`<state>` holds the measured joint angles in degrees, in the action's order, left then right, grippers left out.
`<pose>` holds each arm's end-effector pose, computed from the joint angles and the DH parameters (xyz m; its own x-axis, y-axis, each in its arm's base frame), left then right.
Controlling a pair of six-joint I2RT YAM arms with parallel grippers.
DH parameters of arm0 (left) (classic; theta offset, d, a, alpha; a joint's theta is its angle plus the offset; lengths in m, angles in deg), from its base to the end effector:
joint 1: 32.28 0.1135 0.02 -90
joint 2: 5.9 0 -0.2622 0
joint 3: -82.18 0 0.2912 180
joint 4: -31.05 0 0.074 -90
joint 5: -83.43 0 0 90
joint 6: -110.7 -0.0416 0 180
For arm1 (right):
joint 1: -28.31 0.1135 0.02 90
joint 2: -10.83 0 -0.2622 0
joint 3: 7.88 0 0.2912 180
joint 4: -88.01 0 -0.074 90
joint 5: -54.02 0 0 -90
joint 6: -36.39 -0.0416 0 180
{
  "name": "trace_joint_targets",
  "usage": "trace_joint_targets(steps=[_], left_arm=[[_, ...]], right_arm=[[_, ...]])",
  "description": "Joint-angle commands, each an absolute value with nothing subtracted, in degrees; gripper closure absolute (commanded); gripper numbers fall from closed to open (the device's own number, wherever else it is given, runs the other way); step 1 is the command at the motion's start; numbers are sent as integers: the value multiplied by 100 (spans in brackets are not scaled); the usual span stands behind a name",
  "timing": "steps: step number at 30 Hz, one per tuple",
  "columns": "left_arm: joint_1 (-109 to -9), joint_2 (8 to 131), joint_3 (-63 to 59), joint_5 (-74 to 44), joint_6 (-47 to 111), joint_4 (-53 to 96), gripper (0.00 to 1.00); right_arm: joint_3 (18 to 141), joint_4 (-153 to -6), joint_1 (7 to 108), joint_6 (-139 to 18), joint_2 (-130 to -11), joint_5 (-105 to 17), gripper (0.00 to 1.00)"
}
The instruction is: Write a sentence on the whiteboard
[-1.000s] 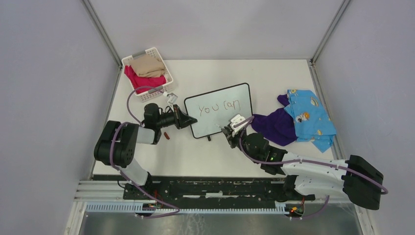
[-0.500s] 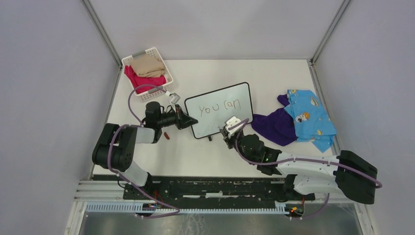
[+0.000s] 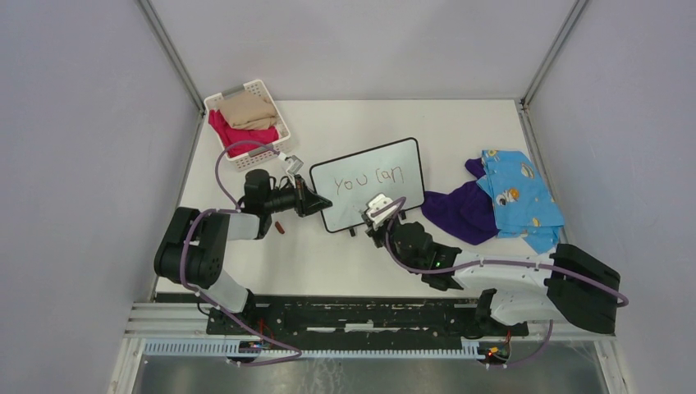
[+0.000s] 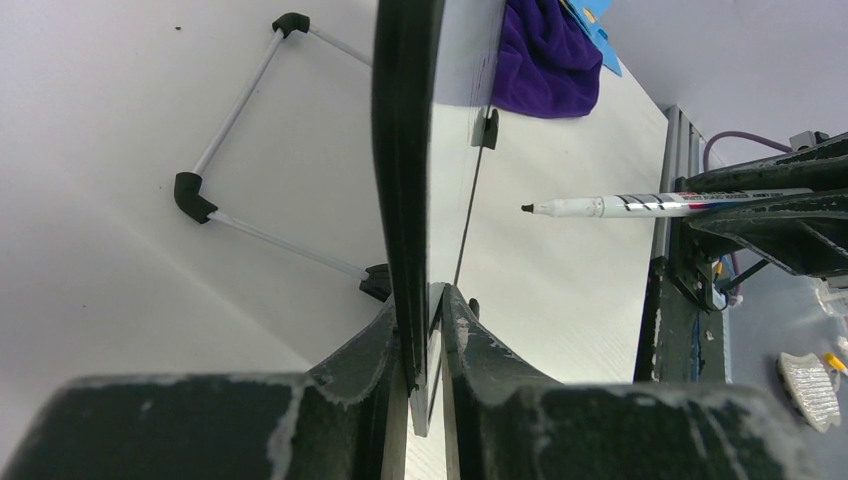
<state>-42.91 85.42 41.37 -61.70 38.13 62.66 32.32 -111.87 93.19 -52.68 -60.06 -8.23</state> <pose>0.2922 -0.0896 0.1192 -0.5638 -0.0684 -0.8230 0.7331 0.4174 -0.5369 0.1421 0.2574 0.1918 -0.0698 -0.1826 -0.9807 -0.6083 0.7869 -0.1033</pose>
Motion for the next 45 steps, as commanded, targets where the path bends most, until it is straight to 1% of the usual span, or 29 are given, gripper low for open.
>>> trace_joint_targets(steps=[1,20,45], left_arm=[[-4369,8551,4114,-5835,3358,5768,98],[-4417,8518,4060,-5767,3220,5555,98],[-4423,8575,4000,-5737,3182,5474,98]], right_arm=[[3610,-11562,9359,-5168,-6164,-643,100],[3875,-11833,9341,-5218,-6886,-269,100],[3152,-11587,9348,-5645,-6775,-331,100]])
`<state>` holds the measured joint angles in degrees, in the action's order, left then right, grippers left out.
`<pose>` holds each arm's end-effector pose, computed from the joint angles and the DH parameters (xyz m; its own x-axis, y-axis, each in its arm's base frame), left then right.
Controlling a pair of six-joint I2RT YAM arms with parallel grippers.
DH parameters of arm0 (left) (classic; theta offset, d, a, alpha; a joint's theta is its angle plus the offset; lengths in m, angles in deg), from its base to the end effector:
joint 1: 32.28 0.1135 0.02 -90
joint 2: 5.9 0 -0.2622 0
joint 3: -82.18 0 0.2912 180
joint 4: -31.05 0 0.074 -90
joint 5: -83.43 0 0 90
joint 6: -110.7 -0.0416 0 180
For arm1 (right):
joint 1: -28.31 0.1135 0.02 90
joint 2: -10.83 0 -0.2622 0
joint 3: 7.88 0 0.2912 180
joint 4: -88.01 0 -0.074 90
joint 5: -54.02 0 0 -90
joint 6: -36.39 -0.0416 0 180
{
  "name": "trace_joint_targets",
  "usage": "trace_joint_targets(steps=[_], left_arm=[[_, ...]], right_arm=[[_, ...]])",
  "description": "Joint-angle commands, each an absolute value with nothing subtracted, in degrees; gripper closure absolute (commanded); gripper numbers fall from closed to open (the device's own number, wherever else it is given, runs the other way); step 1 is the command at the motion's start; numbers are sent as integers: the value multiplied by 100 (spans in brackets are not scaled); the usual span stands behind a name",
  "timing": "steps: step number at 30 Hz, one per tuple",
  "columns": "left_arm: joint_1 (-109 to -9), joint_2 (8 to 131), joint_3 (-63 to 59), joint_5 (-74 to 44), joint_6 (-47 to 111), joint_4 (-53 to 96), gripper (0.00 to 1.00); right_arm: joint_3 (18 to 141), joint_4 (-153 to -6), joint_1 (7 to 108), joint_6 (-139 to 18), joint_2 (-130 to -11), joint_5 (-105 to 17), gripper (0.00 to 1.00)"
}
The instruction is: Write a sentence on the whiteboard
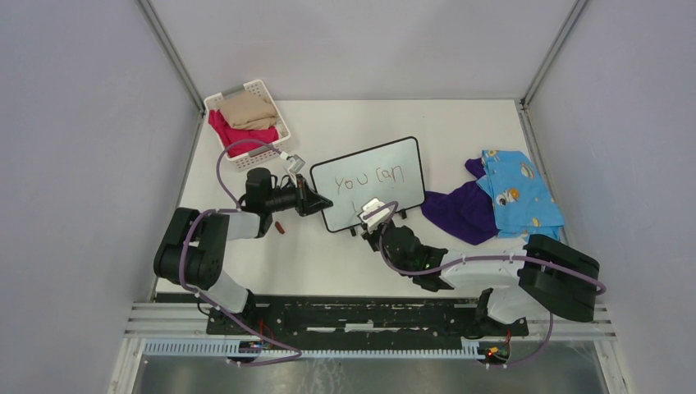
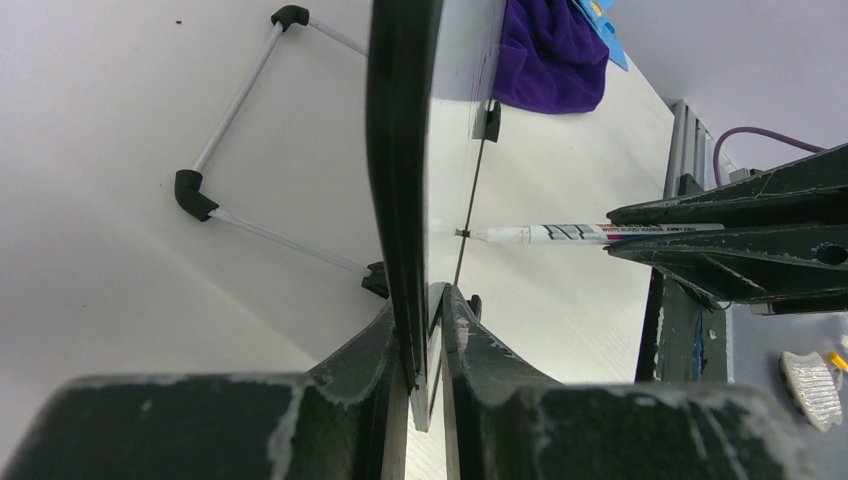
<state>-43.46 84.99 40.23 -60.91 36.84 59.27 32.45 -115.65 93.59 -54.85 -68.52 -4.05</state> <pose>0.2949 -0.0927 0.1213 -0.5721 -0.0521 -0.8185 0.7282 0.4269 -0.5361 0.1468 0.2662 0.1589 -0.1228 -0.2228 -0.9671 -0.5551 0.8232 -0.1192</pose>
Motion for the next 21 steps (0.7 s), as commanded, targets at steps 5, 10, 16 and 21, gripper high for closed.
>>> trace_joint_targets(steps=[5,10,16,21], left_arm=[[-4426,8582,3997,-5744,3178,5474,98],[-4432,8588,4002,-5745,3182,5466,98],[-4441,8586,3986,-5744,3153,5424,98],[-4450,8594,3973,-5735,3134,5388,98]], right_arm=[[3305,-11579,9343,-5559,-6809,-335,100],[3617,-11544,9343,-5441,-6882,-393,100],[3840,-11500,9348,-5414,-7053,-531,100],[3855,-11452,9348,-5469,-7151,-676,100]])
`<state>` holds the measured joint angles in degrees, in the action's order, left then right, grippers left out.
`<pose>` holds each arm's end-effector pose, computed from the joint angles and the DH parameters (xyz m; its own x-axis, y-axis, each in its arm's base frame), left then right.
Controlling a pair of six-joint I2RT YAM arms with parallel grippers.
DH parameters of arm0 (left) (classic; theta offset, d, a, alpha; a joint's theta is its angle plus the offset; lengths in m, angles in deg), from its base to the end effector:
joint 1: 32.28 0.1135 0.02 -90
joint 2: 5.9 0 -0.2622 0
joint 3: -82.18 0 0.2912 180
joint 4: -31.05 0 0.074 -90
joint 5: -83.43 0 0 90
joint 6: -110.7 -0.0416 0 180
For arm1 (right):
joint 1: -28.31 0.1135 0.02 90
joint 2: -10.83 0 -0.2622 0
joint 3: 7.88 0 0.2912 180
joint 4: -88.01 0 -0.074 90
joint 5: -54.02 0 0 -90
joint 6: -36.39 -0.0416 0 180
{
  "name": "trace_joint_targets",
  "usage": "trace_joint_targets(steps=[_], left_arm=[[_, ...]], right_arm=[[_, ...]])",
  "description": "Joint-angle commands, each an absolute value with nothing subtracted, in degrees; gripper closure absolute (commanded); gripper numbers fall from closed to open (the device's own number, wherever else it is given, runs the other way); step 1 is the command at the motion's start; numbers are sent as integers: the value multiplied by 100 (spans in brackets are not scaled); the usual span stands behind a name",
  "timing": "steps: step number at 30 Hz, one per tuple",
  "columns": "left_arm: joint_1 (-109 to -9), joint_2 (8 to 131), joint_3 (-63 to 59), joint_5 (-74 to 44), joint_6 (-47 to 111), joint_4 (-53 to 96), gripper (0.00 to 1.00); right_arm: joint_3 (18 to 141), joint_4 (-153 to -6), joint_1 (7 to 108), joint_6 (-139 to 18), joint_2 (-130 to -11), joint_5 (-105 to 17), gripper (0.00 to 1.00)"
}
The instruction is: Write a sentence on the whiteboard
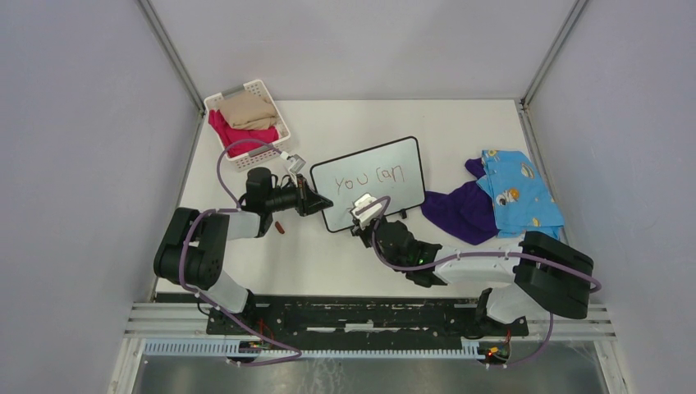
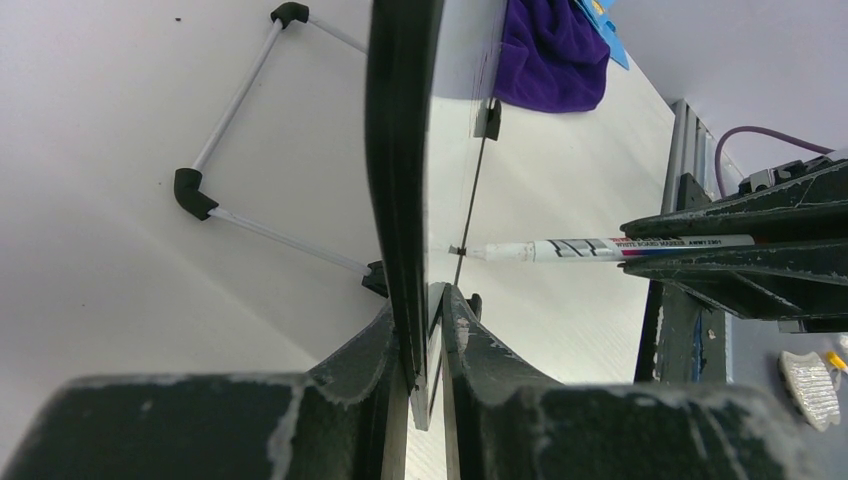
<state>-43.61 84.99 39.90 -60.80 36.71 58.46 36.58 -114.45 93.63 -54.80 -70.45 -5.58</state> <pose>0.2956 -0.0937 0.1216 -0.5771 -0.0488 -0.8152 0.7255 0.4277 -0.5392 0.1527 0.2818 0.1709 -0.1156 -0.2086 -0.9712 -0.5768 0.8101 -0.1054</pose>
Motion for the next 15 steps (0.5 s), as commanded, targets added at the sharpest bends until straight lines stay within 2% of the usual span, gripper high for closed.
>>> trace_joint_targets(steps=[1,15], left_arm=[[-4450,8603,3963,-5736,3134,5380,98],[-4450,8595,3954,-5711,3101,5334,98]], right_arm=[[3842,-11426,9346,-5484,-7165,-703,100],[3324,-11254,9339,-5626,-6876,-397,100]])
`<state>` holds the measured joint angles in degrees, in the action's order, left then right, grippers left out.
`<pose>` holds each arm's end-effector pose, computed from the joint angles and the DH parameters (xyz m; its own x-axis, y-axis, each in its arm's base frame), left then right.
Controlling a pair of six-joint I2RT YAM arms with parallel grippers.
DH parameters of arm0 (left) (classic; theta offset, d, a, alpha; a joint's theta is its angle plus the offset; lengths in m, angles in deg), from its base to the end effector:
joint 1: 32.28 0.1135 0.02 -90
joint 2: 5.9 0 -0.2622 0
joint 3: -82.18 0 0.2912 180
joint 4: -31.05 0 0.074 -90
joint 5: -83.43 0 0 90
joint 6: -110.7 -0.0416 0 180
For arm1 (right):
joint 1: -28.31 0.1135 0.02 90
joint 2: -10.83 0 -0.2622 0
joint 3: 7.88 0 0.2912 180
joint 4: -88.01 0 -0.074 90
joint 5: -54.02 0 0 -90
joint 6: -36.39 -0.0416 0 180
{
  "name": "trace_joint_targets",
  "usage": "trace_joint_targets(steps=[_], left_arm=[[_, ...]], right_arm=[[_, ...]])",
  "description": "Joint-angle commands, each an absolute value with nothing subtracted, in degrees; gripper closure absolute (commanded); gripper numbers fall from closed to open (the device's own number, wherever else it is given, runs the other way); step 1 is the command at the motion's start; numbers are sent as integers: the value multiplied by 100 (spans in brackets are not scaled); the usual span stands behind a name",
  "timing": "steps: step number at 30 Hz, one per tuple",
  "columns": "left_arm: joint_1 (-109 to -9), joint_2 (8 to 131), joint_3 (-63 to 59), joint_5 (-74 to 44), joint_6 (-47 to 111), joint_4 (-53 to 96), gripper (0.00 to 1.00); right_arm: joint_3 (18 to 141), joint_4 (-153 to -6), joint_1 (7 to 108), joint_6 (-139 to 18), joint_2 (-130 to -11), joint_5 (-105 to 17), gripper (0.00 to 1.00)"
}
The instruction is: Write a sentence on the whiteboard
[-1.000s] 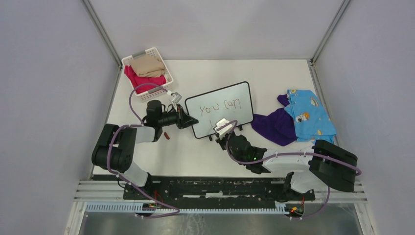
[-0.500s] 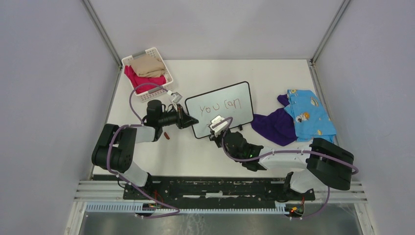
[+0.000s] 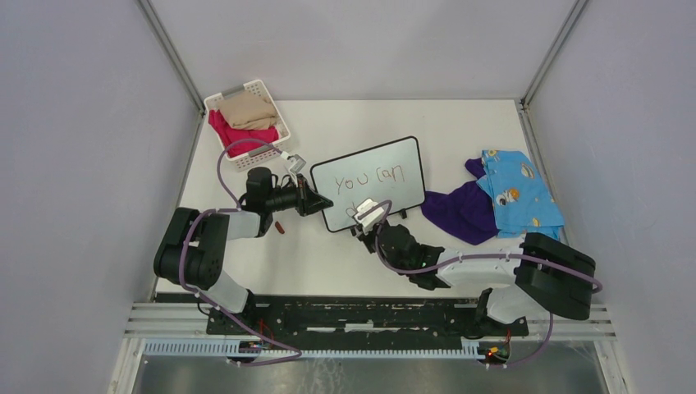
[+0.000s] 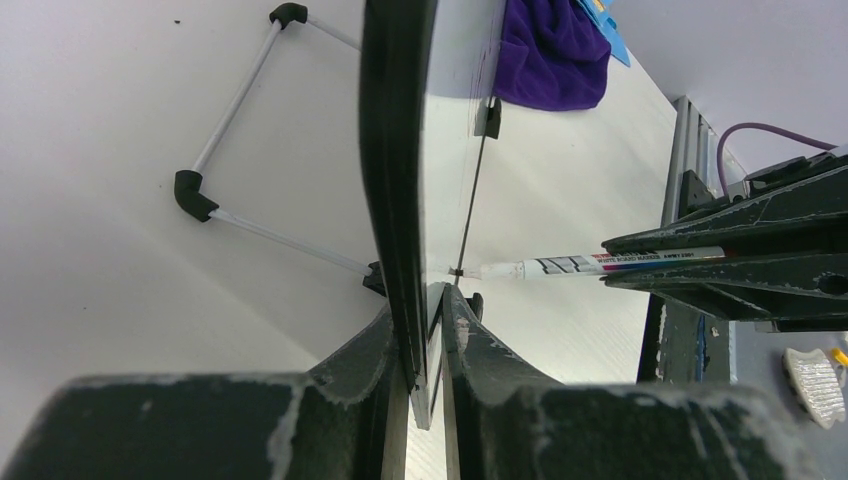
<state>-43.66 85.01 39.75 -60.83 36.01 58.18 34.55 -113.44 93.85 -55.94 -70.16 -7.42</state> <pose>0.2960 -0.0940 0.1219 -0.5704 -0.0425 -0.8203 0.7317 0.4274 -0.5309 0.1474 0.2760 0.1584 -0.1465 -0.2359 -0.9607 -0.6048 0.7898 -0.1017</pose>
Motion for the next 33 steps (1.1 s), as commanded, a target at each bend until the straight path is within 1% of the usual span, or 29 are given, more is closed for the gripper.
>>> trace_joint_targets(steps=[1,8,17,33], left_arm=[[-4450,8588,3953,-5708,3094,5320,98],[-4459,8573,3953,-5688,3069,5280,98],[-4459,8606,3927,-5684,3069,5260,98],[-4485,8625,3909,-5675,3030,5217,98]], right_arm=[[3332,-11232,9342,-5612,-6858,-340,100],[3459,-11235,9282,-5596,-6758,-4,100],[3275,-11514,9277,-5472,-6191,-172,100],[3513,-11472,9159,-5429,-6615,-427,100]])
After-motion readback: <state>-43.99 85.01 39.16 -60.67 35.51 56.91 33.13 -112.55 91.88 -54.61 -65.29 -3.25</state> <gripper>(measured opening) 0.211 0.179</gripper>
